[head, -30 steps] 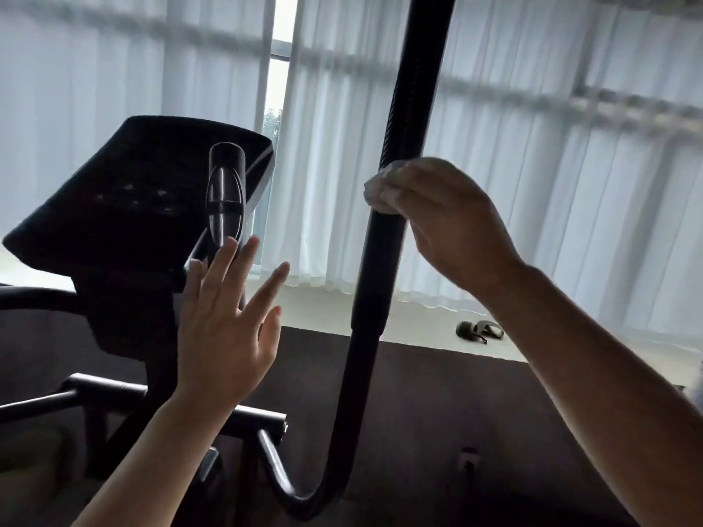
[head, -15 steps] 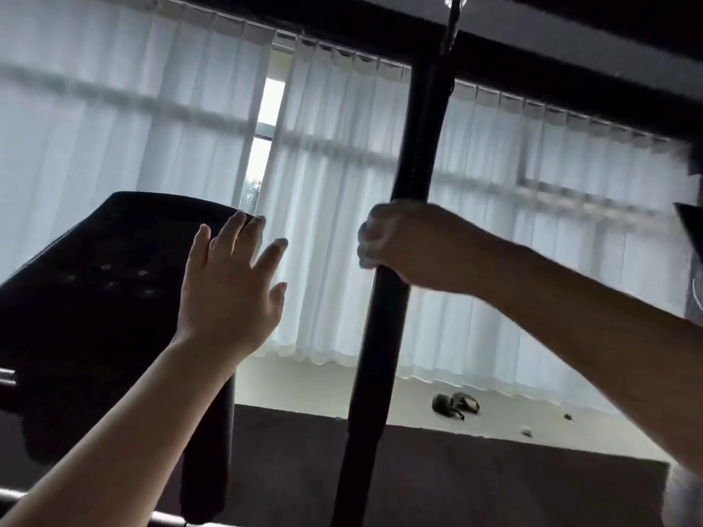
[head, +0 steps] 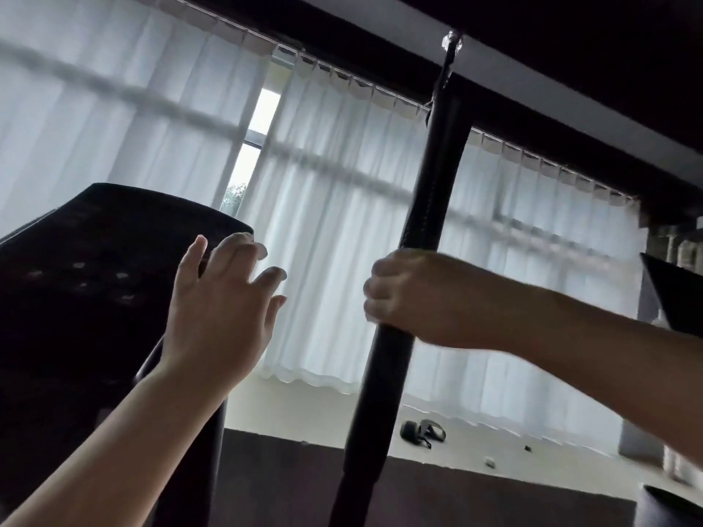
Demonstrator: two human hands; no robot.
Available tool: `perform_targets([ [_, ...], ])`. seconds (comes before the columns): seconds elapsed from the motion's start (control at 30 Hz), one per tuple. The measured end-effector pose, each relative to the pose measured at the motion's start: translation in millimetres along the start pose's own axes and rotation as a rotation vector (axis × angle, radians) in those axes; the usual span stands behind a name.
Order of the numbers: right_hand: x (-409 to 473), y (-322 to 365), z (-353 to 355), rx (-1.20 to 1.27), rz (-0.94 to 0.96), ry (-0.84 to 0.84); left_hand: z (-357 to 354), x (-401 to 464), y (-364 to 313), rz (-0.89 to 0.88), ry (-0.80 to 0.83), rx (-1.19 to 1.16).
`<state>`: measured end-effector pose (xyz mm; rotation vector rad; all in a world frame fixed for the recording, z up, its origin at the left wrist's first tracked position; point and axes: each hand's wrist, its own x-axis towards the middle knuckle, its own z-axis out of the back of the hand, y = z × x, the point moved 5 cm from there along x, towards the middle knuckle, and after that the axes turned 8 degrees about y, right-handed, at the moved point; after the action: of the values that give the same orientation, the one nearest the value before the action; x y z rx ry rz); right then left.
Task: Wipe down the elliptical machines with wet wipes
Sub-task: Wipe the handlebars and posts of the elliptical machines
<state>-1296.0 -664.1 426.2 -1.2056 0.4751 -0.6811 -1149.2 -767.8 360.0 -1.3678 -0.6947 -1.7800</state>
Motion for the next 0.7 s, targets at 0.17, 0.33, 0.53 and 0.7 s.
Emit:
perform_targets([
  [0.17,-11,-125,39,-0.24,-0.317,-0.113,2,1,0,-0.005,-0.07,-0.024],
  [0.33,-18,-143,39,-0.047,-0.567,-0.301,0,2,0,0.023,0.021,-0.012],
  [0.53,-20,-75,22,-0.055,-0.219,-0.082,0,1,-1,0.019,0.094,0.061],
  [0.7,-16,-159,57,-0.137,-0.549,-0.086,0,0,-3,0.047,0.062,0.093],
])
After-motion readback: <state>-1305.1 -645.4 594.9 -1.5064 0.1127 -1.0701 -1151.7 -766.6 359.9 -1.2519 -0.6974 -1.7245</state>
